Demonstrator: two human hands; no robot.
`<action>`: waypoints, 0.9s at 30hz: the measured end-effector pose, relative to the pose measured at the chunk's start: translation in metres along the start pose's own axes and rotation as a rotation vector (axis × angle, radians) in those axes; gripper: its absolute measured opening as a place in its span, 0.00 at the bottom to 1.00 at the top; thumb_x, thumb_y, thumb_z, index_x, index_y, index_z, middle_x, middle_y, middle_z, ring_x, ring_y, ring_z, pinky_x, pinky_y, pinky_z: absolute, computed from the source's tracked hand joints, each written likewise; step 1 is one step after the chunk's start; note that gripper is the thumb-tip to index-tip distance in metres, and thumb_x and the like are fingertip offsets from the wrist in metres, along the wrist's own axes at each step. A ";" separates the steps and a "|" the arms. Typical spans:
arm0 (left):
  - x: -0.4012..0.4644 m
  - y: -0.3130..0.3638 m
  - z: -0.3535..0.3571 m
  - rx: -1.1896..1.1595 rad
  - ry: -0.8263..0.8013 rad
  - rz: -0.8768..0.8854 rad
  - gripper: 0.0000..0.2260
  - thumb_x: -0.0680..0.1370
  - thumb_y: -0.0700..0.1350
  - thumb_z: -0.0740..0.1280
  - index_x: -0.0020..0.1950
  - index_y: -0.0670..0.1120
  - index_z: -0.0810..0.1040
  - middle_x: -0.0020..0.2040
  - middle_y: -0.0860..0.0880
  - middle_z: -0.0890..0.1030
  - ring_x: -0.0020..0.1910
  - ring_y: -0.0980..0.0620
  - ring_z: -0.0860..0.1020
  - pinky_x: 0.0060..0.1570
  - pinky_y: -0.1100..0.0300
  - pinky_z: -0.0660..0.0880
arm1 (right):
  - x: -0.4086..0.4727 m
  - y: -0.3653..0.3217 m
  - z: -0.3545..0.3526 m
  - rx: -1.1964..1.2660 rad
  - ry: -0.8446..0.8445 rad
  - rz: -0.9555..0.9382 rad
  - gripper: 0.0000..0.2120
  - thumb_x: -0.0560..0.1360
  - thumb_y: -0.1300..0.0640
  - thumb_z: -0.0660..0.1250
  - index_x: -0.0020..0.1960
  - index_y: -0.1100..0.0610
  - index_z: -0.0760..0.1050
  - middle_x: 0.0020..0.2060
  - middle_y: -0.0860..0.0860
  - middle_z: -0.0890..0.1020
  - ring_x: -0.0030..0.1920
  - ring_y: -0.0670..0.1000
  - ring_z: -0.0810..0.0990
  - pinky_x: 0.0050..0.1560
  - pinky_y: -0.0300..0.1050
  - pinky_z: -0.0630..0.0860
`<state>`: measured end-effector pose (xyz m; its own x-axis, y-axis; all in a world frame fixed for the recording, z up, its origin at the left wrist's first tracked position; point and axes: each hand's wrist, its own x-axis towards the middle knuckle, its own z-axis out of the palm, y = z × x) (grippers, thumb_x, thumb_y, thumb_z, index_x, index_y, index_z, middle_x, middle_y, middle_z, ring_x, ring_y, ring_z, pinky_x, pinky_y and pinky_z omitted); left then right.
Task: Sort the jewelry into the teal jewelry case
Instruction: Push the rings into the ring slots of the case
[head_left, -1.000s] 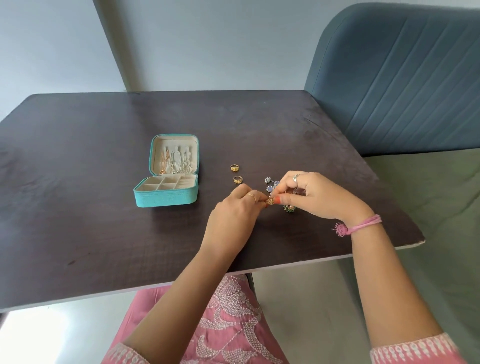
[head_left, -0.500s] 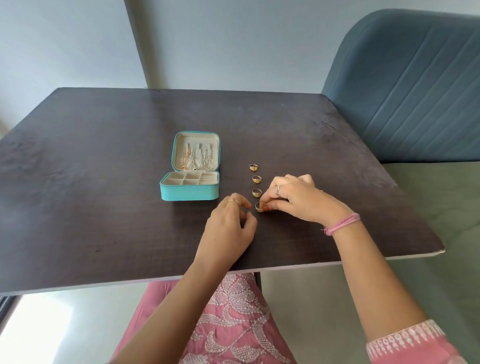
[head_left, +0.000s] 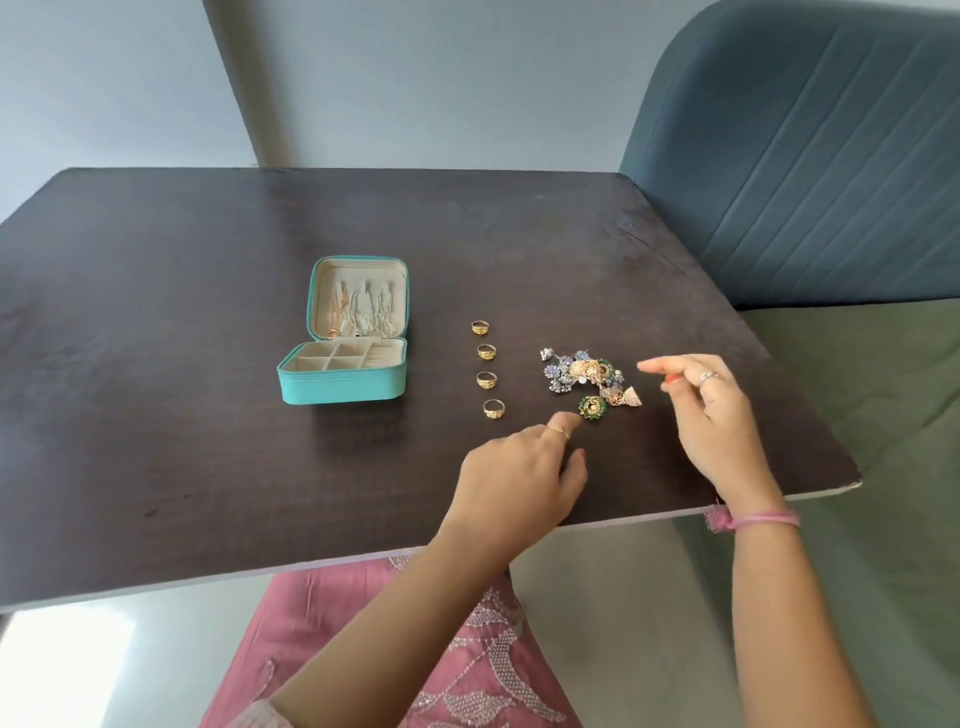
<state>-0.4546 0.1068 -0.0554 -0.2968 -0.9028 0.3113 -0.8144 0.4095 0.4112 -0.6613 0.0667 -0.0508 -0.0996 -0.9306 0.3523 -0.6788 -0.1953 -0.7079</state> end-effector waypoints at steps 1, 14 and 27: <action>0.005 0.002 0.005 0.022 0.011 0.034 0.18 0.80 0.55 0.55 0.69 0.54 0.68 0.47 0.51 0.81 0.43 0.46 0.81 0.31 0.58 0.67 | -0.002 0.002 0.000 -0.021 -0.009 -0.009 0.19 0.79 0.68 0.56 0.53 0.47 0.80 0.52 0.50 0.75 0.50 0.47 0.76 0.57 0.33 0.69; 0.026 0.016 0.017 0.190 0.060 0.000 0.20 0.74 0.59 0.63 0.61 0.51 0.79 0.26 0.53 0.77 0.22 0.49 0.77 0.22 0.66 0.57 | 0.000 0.011 0.006 -0.040 -0.007 -0.019 0.21 0.79 0.69 0.54 0.59 0.50 0.79 0.55 0.48 0.73 0.54 0.47 0.75 0.57 0.26 0.66; 0.037 0.023 0.015 0.178 -0.034 -0.150 0.29 0.79 0.63 0.54 0.75 0.48 0.61 0.43 0.46 0.83 0.44 0.41 0.82 0.33 0.57 0.65 | 0.014 -0.007 0.025 -0.320 -0.091 -0.102 0.34 0.71 0.75 0.56 0.57 0.39 0.79 0.63 0.47 0.72 0.62 0.52 0.67 0.62 0.52 0.62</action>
<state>-0.4915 0.0808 -0.0470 -0.1803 -0.9569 0.2276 -0.9247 0.2438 0.2924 -0.6400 0.0471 -0.0558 0.0359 -0.9378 0.3453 -0.8770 -0.1953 -0.4391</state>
